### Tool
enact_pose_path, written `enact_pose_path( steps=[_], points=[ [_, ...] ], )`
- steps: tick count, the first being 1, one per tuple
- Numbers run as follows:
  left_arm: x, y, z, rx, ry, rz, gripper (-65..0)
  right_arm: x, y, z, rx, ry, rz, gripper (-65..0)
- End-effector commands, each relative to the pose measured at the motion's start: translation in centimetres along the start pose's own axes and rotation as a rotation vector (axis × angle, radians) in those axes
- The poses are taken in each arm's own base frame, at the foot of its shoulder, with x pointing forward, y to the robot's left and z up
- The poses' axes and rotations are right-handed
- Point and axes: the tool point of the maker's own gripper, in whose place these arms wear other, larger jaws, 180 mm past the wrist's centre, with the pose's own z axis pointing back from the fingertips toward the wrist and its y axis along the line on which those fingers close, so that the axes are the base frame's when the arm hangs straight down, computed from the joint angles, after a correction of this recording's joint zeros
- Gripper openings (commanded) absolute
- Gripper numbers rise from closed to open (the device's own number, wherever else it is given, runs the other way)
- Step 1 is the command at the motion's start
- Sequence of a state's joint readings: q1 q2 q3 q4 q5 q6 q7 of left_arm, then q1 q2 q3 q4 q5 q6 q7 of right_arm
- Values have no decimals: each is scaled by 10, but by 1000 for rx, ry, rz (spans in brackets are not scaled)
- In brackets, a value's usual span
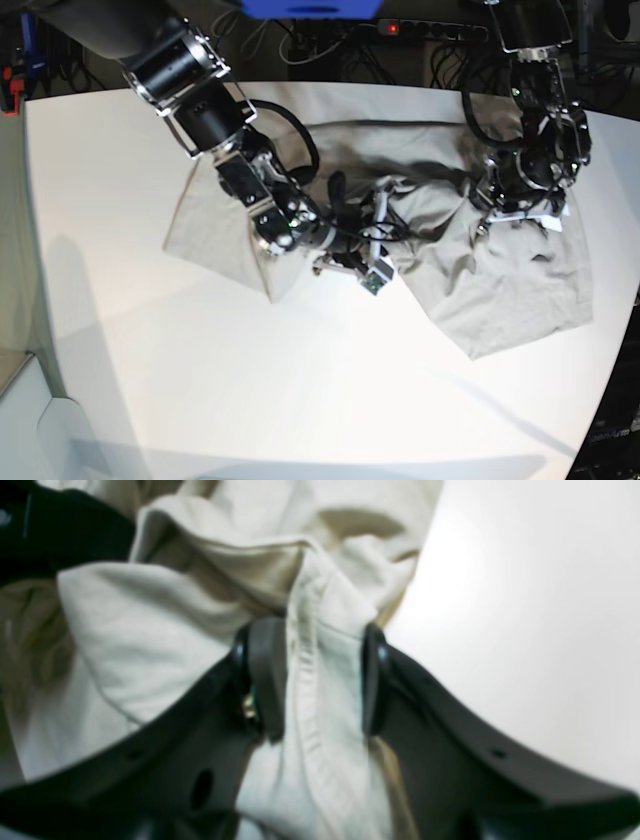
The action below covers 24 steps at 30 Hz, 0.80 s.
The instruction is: Layout the t-shirt on the table in an organized manner, then fold the t-shirt properly
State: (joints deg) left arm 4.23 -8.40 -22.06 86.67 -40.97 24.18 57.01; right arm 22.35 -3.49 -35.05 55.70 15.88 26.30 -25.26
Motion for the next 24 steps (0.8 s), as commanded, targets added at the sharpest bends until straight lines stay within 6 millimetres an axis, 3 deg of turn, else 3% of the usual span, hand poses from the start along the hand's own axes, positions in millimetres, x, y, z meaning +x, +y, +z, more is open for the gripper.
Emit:
enact_pose_path(
  steps=[1, 6, 12, 20, 24],
  points=[
    [5, 3, 2, 21, -14, -5, -545, 38, -1, 4, 2, -96, 24, -457],
    [5, 3, 2, 21, -14, -5, -545, 58, -2, 19, -9, -155, 76, -469],
    [3, 4, 2, 20, -9, -1, -545, 78, 6, 30, -6, -208, 116, -650],
    [8, -1, 5, 2, -17, 4, -545, 80, 5, 31, -8, -213, 117, -650],
    [16, -22, 13, -66, -41, 6, -545, 94, -1, 35, -21, -231, 138, -650]
  ],
)
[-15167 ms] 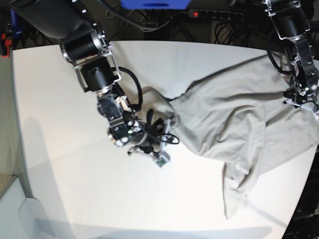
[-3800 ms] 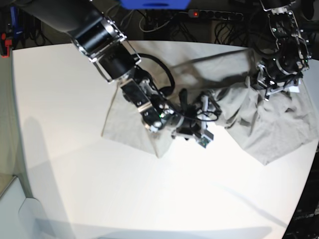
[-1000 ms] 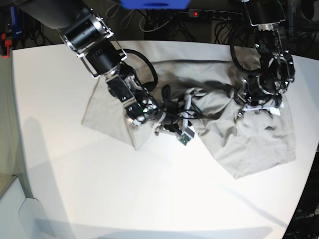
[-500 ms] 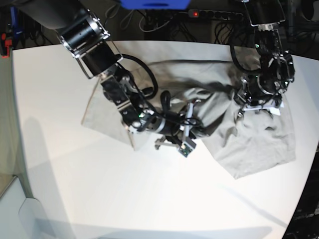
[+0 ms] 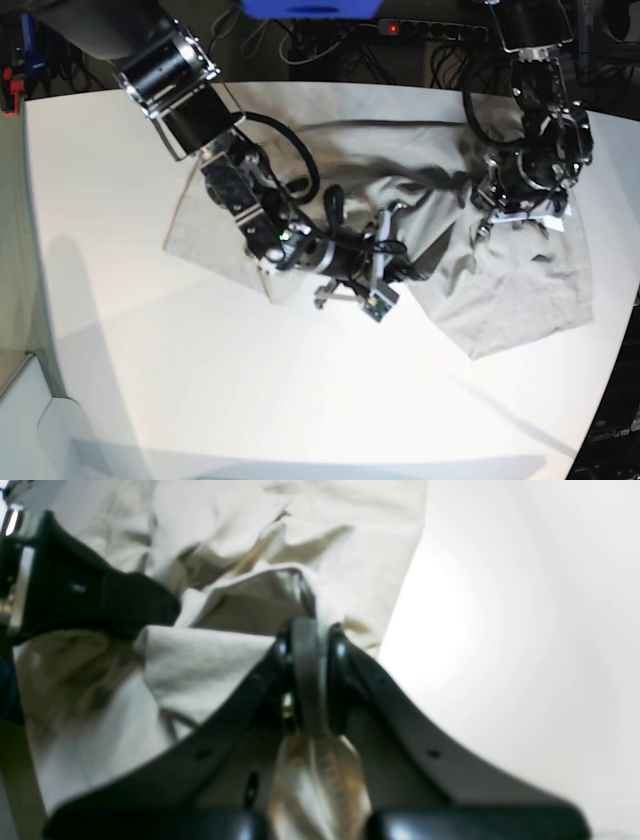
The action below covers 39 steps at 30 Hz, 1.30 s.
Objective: Layout the t-shirt on the table in an organized manner, then fold the t-shirt properly
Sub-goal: 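Drag the held fabric with the right gripper away from the left gripper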
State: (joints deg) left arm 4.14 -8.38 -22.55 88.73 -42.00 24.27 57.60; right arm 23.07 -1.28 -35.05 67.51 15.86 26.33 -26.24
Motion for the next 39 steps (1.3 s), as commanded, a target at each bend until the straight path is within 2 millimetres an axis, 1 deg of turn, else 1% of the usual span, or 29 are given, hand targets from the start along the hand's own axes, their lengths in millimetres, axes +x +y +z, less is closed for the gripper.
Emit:
enact_pose_path(
  steps=[1, 2, 4, 7, 9, 11, 13, 14, 16, 17, 19, 20, 22, 23, 25, 26, 28, 31, 34, 35, 37, 39],
  points=[
    [13, -17, 9, -54, -32, 6, -545, 34, -7, 3, -7, -89, 22, -650],
    [15, -24, 13, -82, -38, 10, -545, 35, -9, 4, -10, -90, 27, -650],
    [25, -35, 24, -136, -66, 38, -545, 45, -11, 7, -14, -108, 45, -650],
    [52, -55, 44, -233, -137, 91, -545, 50, -10, 9, -16, -97, 63, -650],
    [61, -65, 50, -275, -167, 128, -545, 55, -8, 12, -16, -102, 74, -650],
    [76, -76, 54, -309, -218, 157, -546, 57, -5, 14, -13, -103, 80, -650],
    [87, -88, 56, -339, -260, 174, -546, 55, -8, 15, -19, -96, 83, -650],
    [93, -97, 58, -358, -283, 180, -546, 53, -13, 18, -29, -93, 89, -650],
    [101, -122, 63, -409, -313, 169, -546, 52, -25, 23, -54, -93, 83, -650],
    [106, -133, 66, -430, -326, 159, -546, 58, -34, 27, -74, -105, 77, -650],
    [110, -147, 71, -464, -335, 155, -546, 71, -51, 34, -109, -130, 77, -650],
    [112, -153, 75, -480, -338, 152, -546, 74, -63, 39, -132, -133, 81, -650],
    [111, -157, 79, -493, -342, 145, -546, 81, -83, 47, -170, -134, 91, -650],
    [109, -157, 82, -495, -346, 136, -546, 86, -91, 50, -185, -134, 91, -650],
    [98, -147, 82, -483, -336, 128, -546, 92, -108, 55, -217, -133, 80, -650],
    [89, -145, 83, -488, -320, 121, -546, 96, -117, 58, -234, -136, 73, -650],
    [63, -137, 80, -489, -257, 105, -547, 100, -132, 62, -259, -139, 52, -650],
    [23, -121, 66, -440, -159, 68, -547, 106, -152, 65, -288, -133, 31, -650],
    [-8, -93, 41, -314, -100, 8, -547, 112, -159, 67, -298, -133, 35, -650],
    [-14, -81, 33, -263, -92, -12, -547, 114, -163, 70, -305, -134, 42, -650],
    [-16, -62, 19, -174, -96, -37, -547, 119, -168, 74, -317, -137, 52, -650],
    [-17, -42, 7, -89, -96, -55, -547, 128, -171, 77, -324, -148, 65, -650]
  ],
)
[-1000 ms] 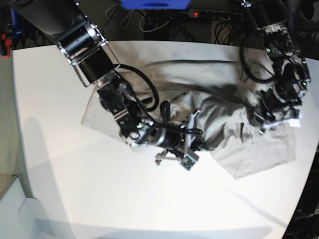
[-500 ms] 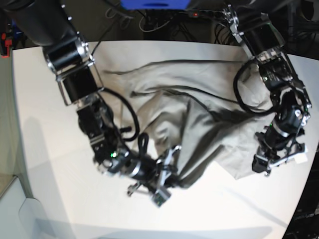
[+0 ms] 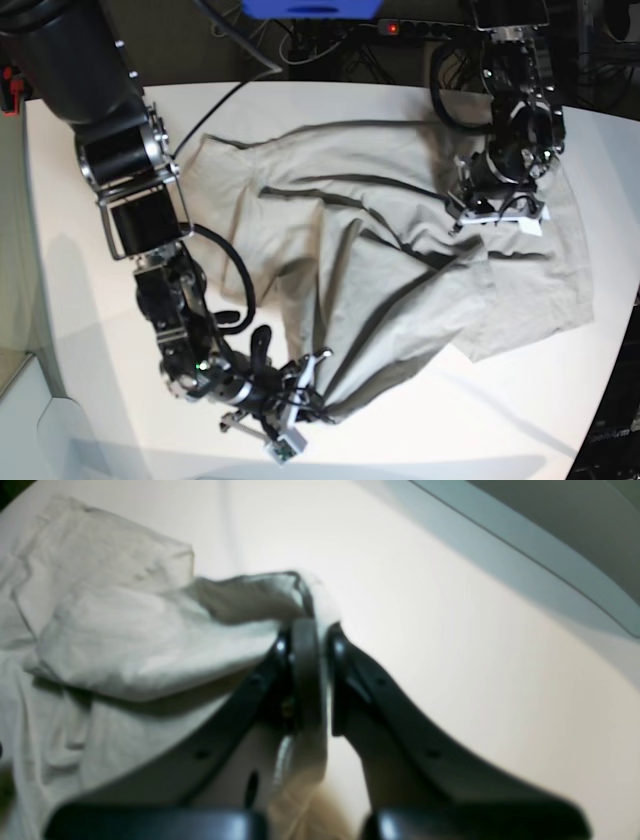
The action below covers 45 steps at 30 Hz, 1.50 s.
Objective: Layout the t-shirt on the table in an organized manner, then fold the t-shirt properly
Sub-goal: 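Drag the held fabric with the right gripper away from the left gripper, then release the fabric and move the right gripper to the shirt's shoulder edge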
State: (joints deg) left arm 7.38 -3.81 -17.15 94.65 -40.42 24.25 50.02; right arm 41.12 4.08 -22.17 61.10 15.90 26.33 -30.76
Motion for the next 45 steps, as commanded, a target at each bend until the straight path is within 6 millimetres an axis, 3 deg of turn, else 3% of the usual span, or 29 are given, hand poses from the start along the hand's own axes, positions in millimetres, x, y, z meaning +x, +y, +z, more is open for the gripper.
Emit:
enact_pose_path(
  steps=[1, 6, 12, 14, 18, 28, 34, 37, 40, 45],
  points=[
    [10, -4, -1, 3, -24, -2, -547, 40, -9, 5, -14, -94, 24, -650],
    [23, 15, -17, 103, -51, -39, -547, 47, -20, 10, -36, -101, 39, -650],
    [51, 65, -27, 245, -137, -121, -547, 45, -47, 13, -80, -103, 22, -650],
    [56, 72, -27, 242, -133, -159, -547, 35, -66, 14, -119, -102, -25, -650],
    [69, 79, -23, 249, -145, -209, -547, 12, -124, 25, -274, -107, -170, -640],
    [100, 87, -10, 276, -191, -250, -547, -5, -164, 47, -362, -125, -193, -586],
    [120, 94, 1, 286, -238, -220, -547, -30, -169, 54, -377, -80, -196, -459],
    [132, 76, 9, 245, -287, -230, -547, -39, -168, 57, -380, -72, -200, -415],
    [138, 56, 18, 201, -326, -251, -547, -40, -168, 70, -387, -61, -165, -415],
    [138, 32, 25, 143, -362, -253, -547, -46, -136, 99, -371, -25, -113, -415]
  ],
)
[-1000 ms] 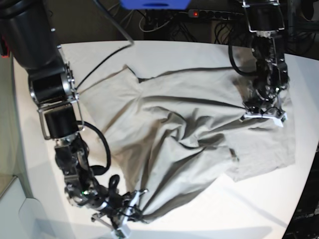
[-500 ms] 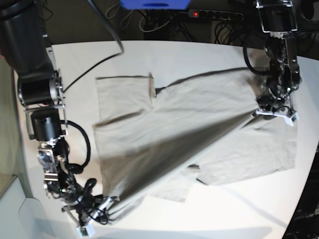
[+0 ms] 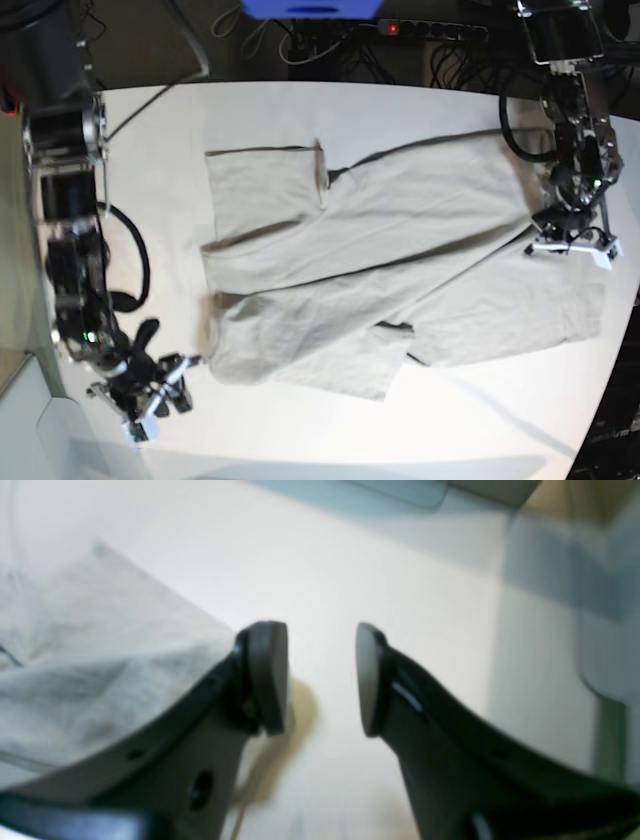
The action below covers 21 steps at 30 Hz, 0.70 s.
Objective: Layout the t-shirt on the table in an organized manner, then fold the t-shirt properly
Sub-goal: 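Release the fabric and move the right gripper to the shirt's shoulder edge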
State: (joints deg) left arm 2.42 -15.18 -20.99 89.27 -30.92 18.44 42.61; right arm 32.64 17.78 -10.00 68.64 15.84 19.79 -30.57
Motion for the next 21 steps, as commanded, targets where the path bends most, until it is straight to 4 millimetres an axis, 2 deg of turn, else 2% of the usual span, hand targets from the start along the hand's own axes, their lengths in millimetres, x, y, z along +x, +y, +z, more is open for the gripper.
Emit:
enact_pose_path(
  steps=[1, 3, 6, 9, 12, 16, 18, 21],
  points=[
    [14, -10, 4, -23, -44, 7, -547, 18, 1, 13, -2, -66, -4, -415],
    [17, -17, 8, -42, -61, 12, -547, 4, 11, 40, -10, -70, -3, -415],
    [21, -21, 9, -49, -71, 16, -547, -19, 38, 67, 14, -68, -19, -415],
    [38, -33, 7, -70, -99, 29, -547, -58, 57, 87, 26, -19, -68, -441],
    [45, -37, 0, -72, -104, 44, -547, -92, 78, 95, 51, 42, -120, -522],
    [54, -43, -16, -65, -91, 66, -547, -125, 101, 100, 95, 119, -139, -644],
    [55, -43, -26, -53, -72, 84, -547, -141, 112, 99, 122, 162, -146, -650],
    [55, -41, -39, -33, -47, 102, -547, -171, 118, 94, 133, 241, -179, -650]
  ],
)
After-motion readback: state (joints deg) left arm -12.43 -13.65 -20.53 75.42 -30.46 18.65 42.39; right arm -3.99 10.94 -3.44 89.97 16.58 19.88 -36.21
